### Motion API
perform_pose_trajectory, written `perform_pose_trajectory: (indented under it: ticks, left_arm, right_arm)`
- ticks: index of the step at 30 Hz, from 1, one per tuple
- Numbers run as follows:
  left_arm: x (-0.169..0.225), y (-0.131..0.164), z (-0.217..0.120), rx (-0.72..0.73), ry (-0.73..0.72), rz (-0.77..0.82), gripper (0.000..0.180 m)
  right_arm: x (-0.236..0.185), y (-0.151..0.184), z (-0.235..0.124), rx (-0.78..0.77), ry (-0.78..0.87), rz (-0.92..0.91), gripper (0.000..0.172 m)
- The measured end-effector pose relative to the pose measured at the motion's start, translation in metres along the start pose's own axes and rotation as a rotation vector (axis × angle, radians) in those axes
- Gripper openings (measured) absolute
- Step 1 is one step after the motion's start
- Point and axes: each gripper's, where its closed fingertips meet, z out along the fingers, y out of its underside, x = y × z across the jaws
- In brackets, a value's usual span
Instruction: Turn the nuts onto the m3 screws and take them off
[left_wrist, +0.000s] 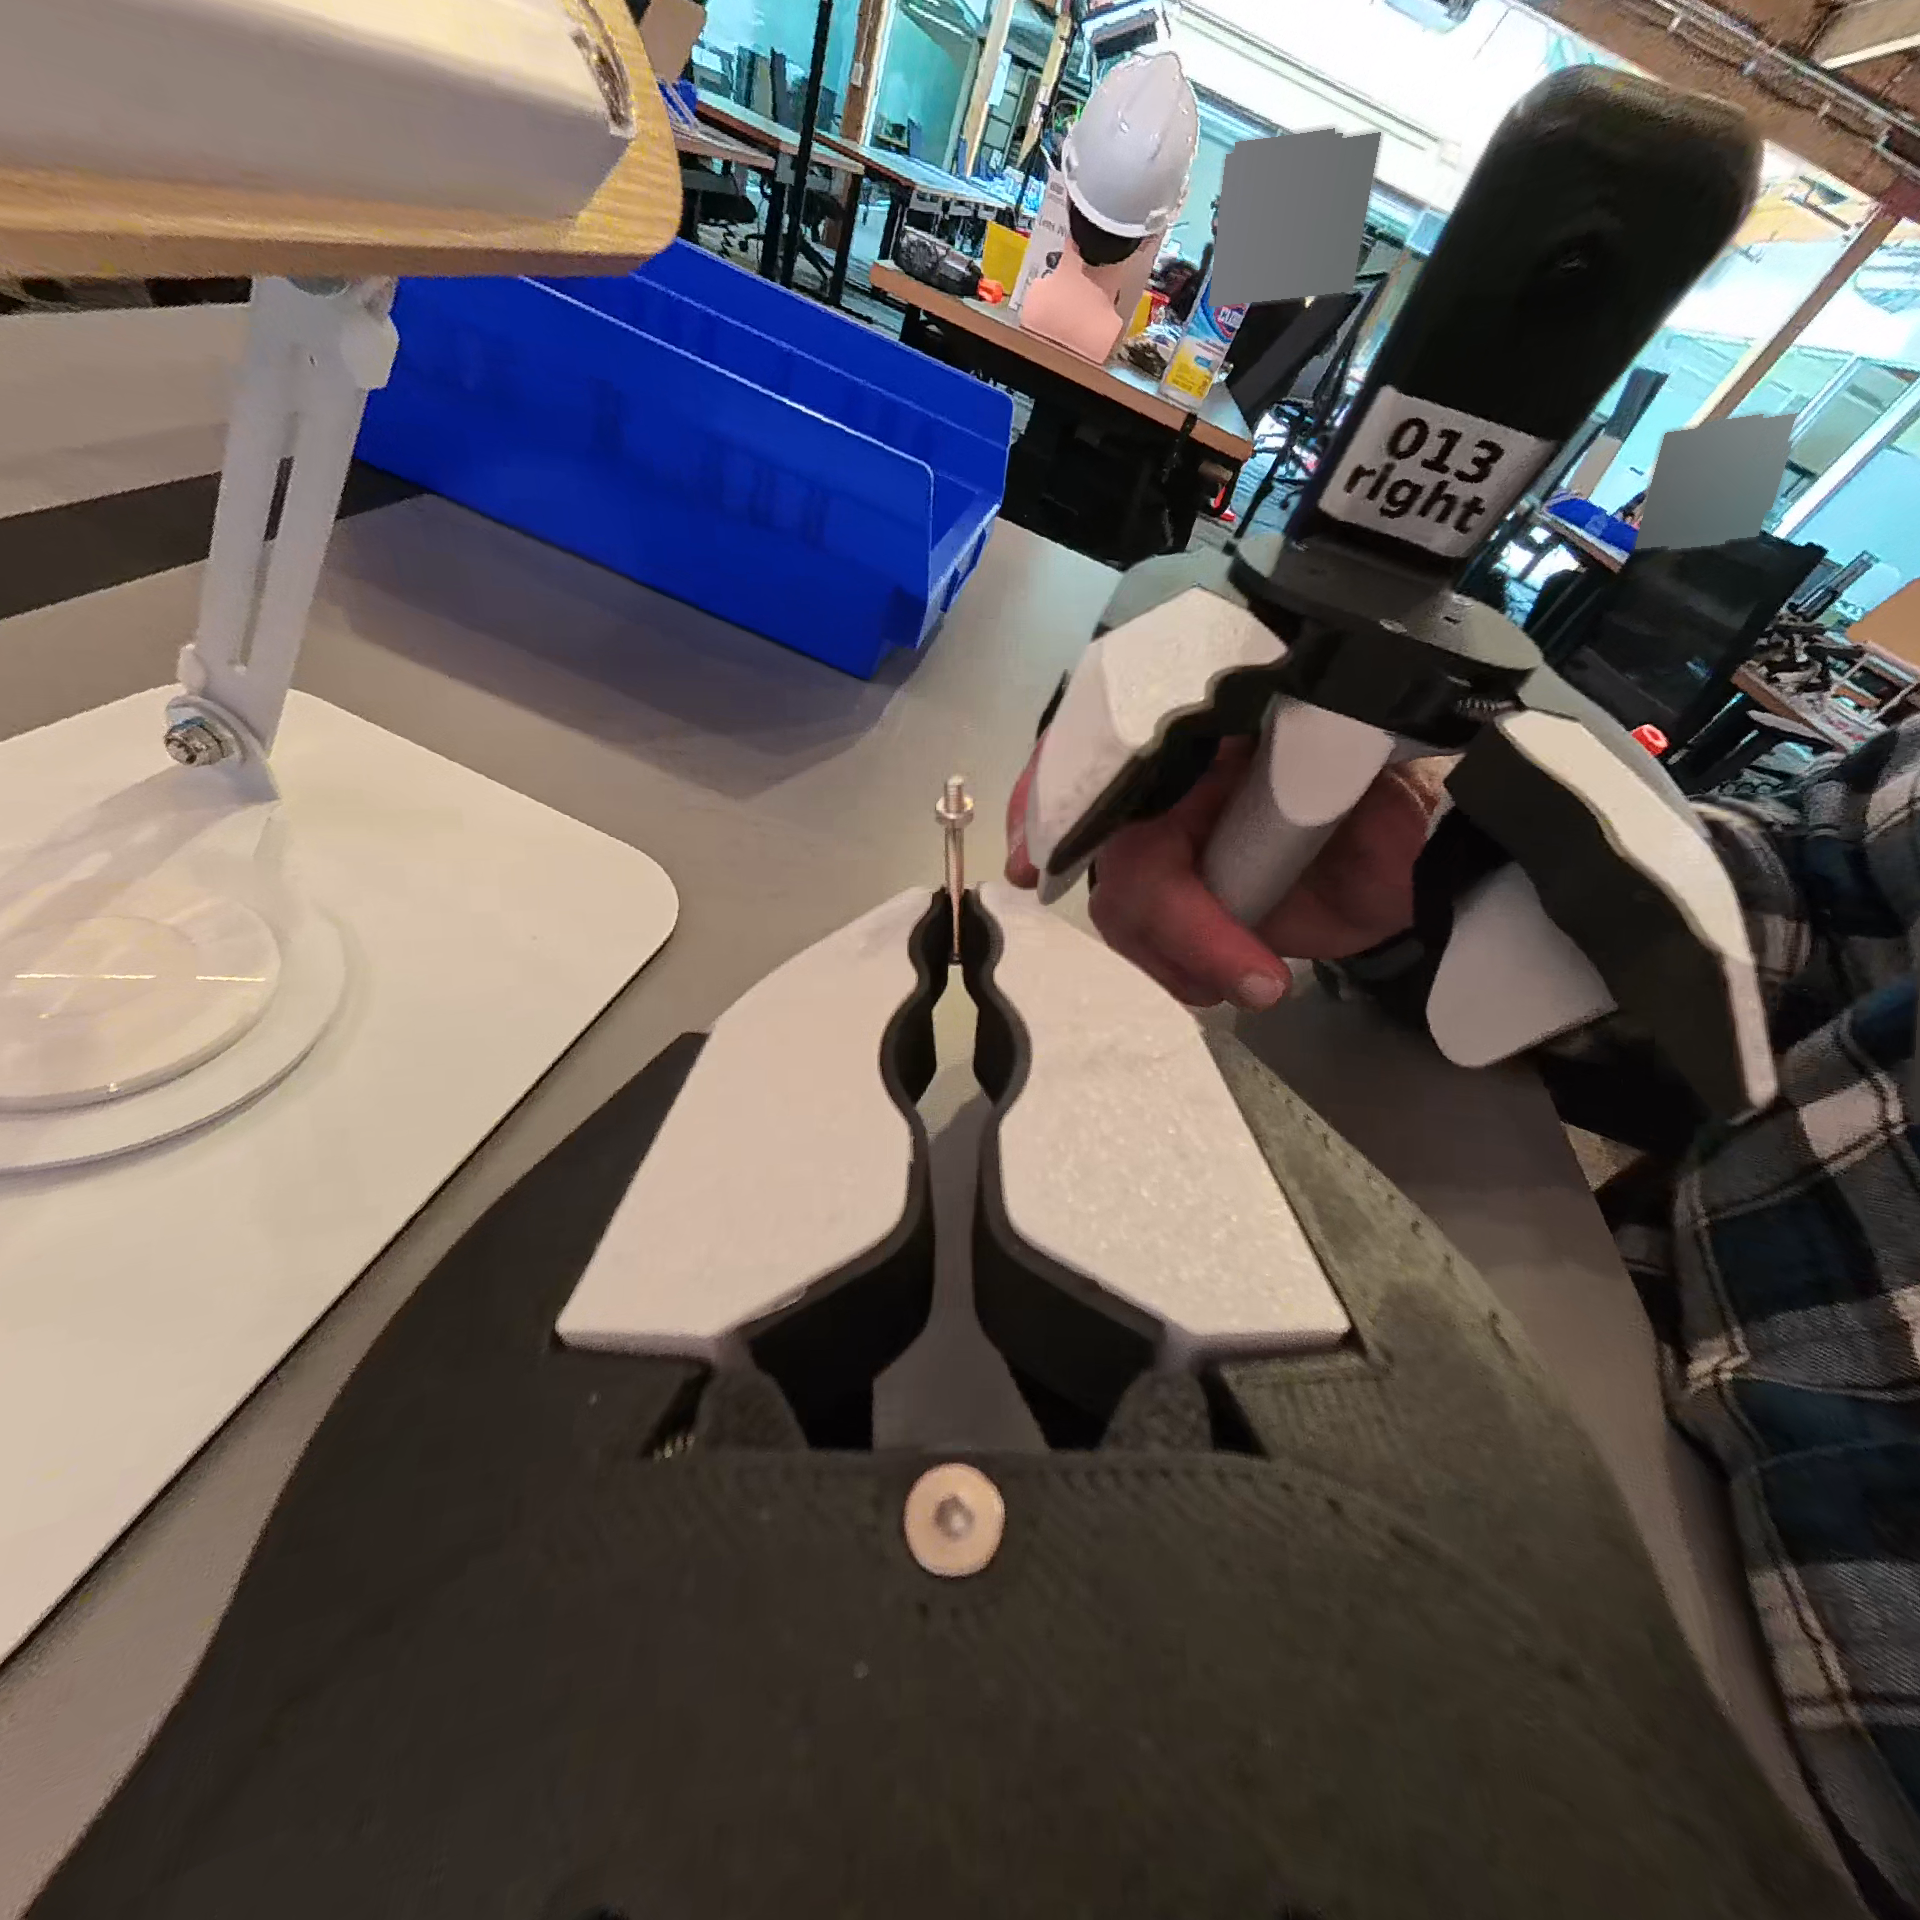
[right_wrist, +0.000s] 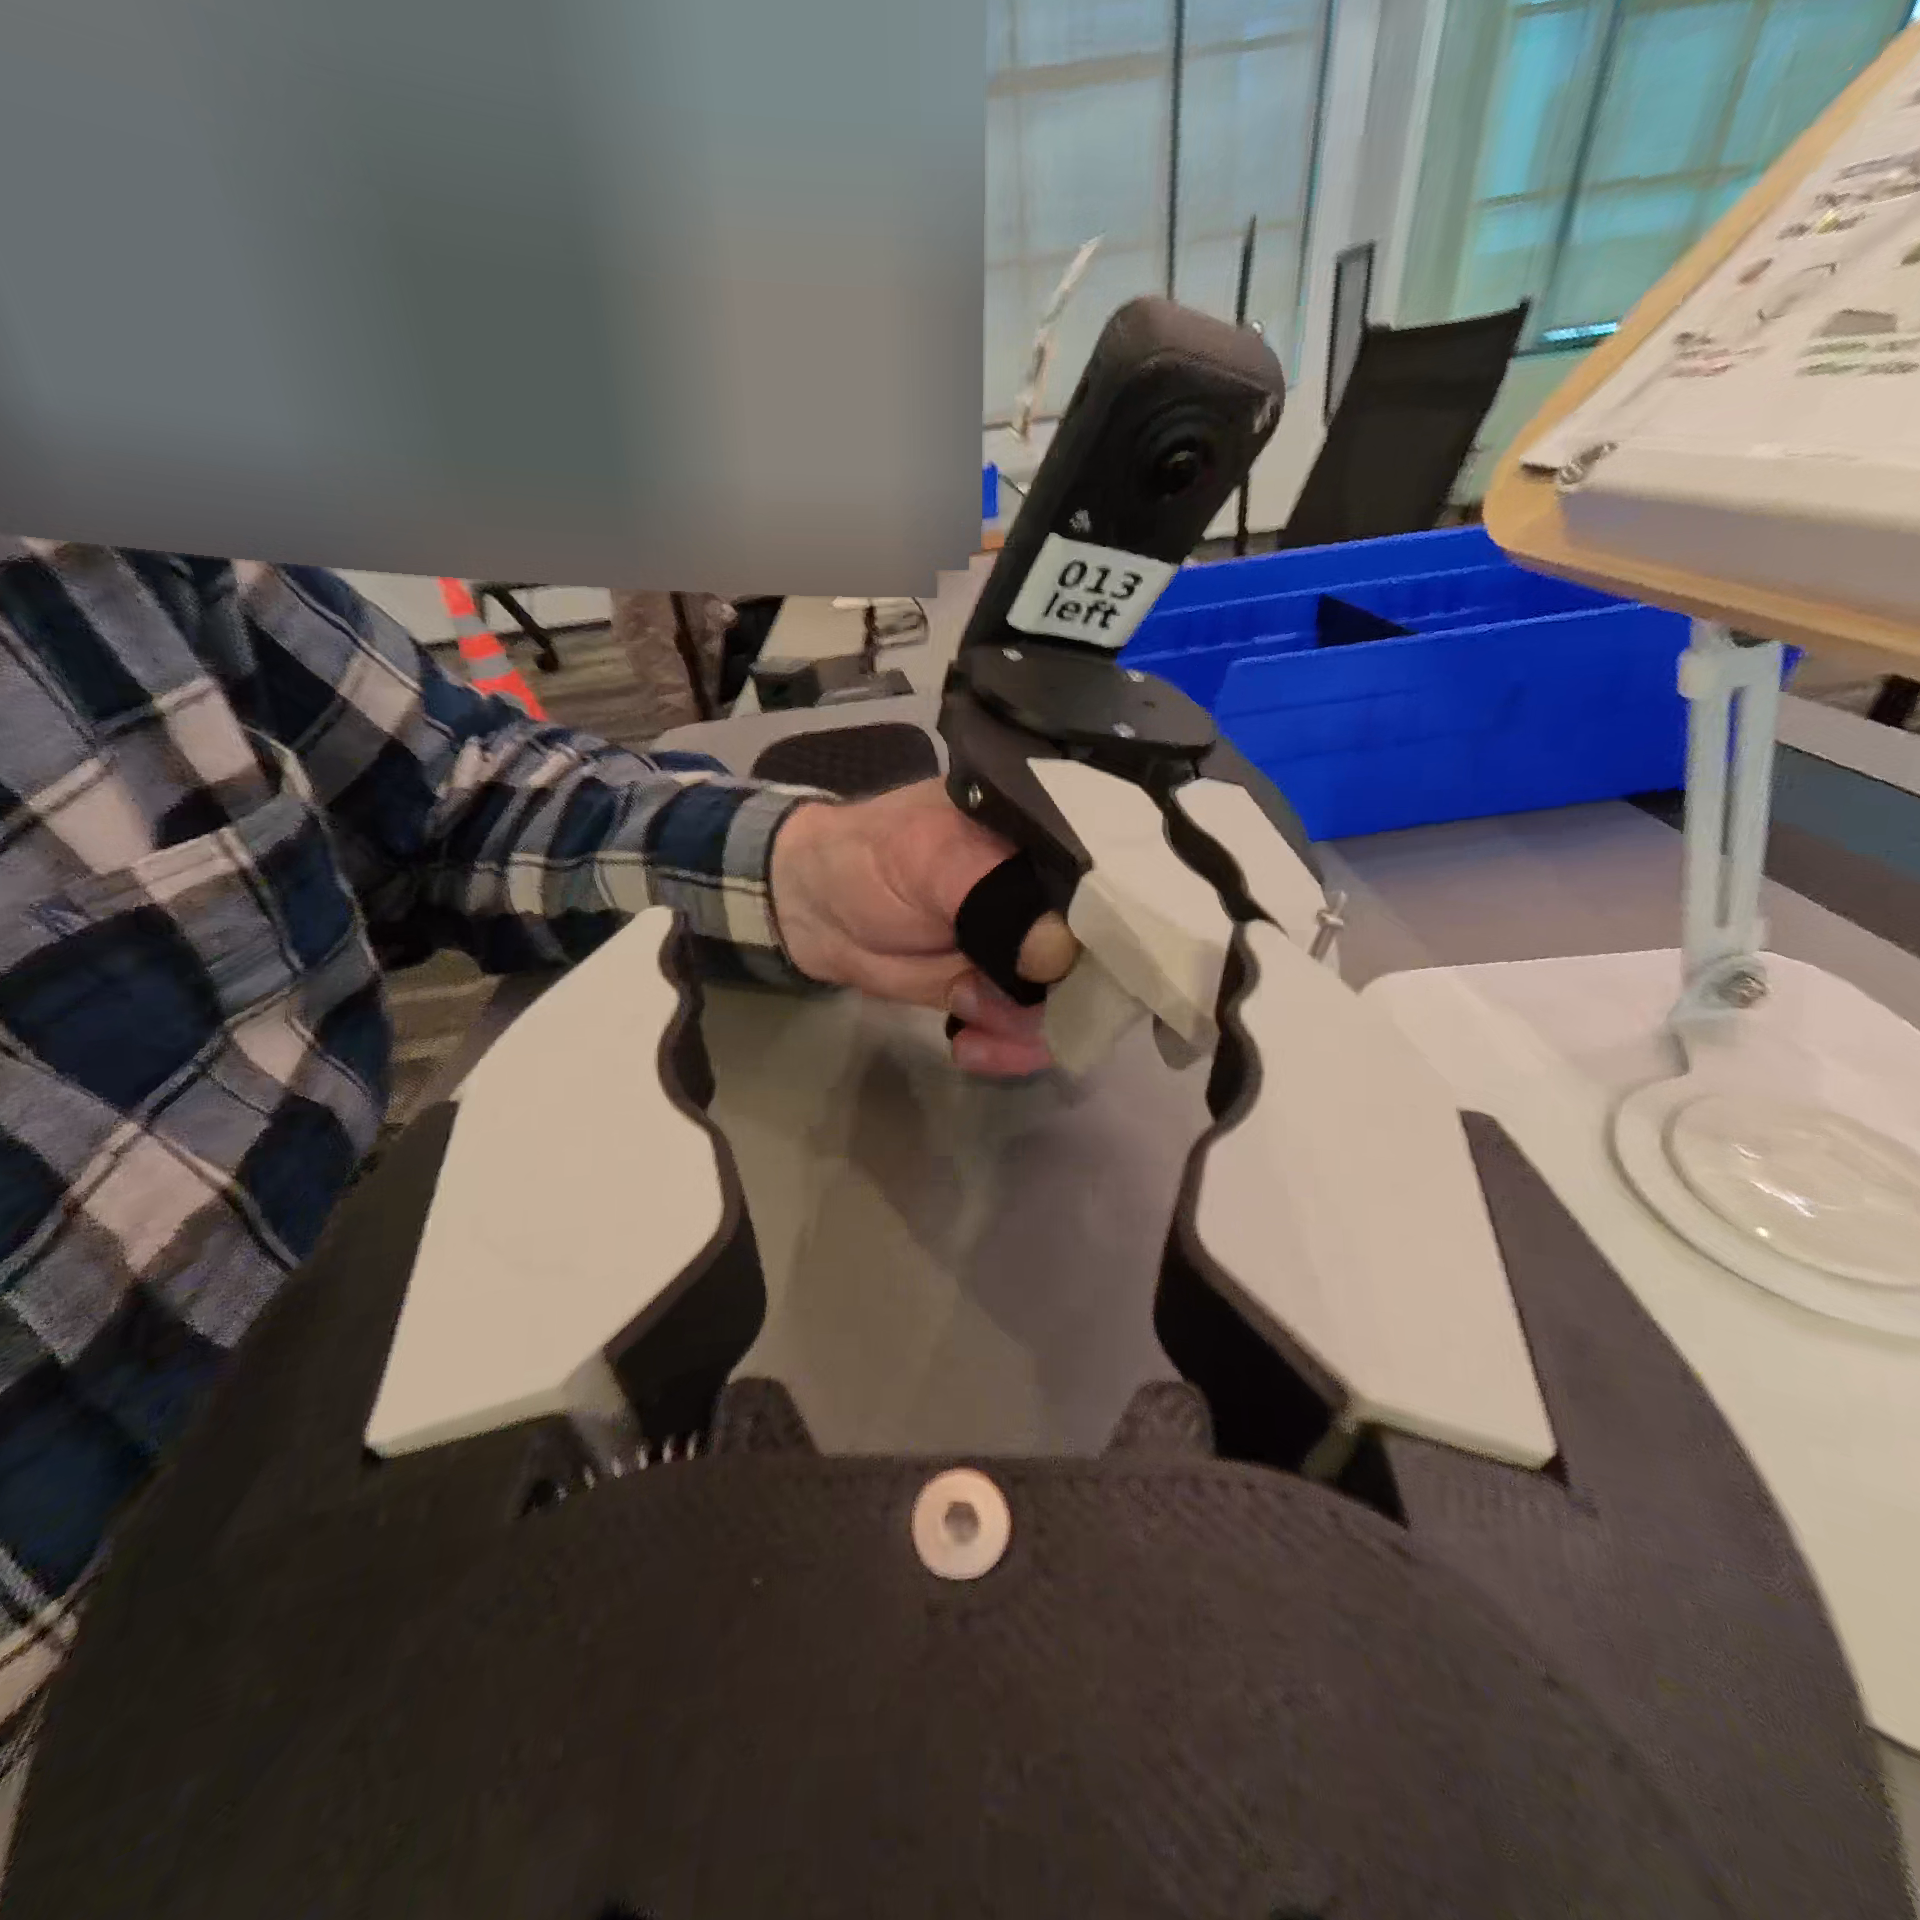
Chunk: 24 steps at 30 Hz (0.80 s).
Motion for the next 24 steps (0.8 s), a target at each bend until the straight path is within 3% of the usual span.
perform_pose_trajectory:
  ticks: [4,7,12,16,19,21,24]
  left_arm:
    - [0.002,0.001,0.001,-0.014,-0.005,0.022,0.001]
    - [0.009,0.002,0.005,-0.025,0.012,0.039,0.001]
    - [0.004,0.001,0.002,-0.015,-0.013,0.031,0.001]
    - [0.008,0.004,0.003,-0.03,0.004,0.04,0.002]
    - [0.006,0.001,0.002,-0.011,0.001,0.015,0.002]
    - [0.0,-0.002,-0.003,0.006,-0.011,0.005,0.001]
    - [0.001,-0.006,-0.006,0.02,0.01,-0.01,0.001]
  right_arm:
    - [0.019,-0.006,-0.006,0.017,0.09,-0.009,0.084]
    - [0.034,-0.008,-0.001,0.019,0.12,0.015,0.093]
    - [0.021,-0.006,0.012,-0.02,0.055,-0.007,0.092]
    - [0.011,-0.004,0.007,-0.025,0.057,-0.012,0.103]
    - [0.008,-0.007,-0.004,0.009,0.039,0.014,0.098]
    - [0.006,-0.007,-0.008,-0.003,0.04,0.007,0.075]
    - [0.017,-0.007,-0.008,0.008,0.093,0.026,0.088]
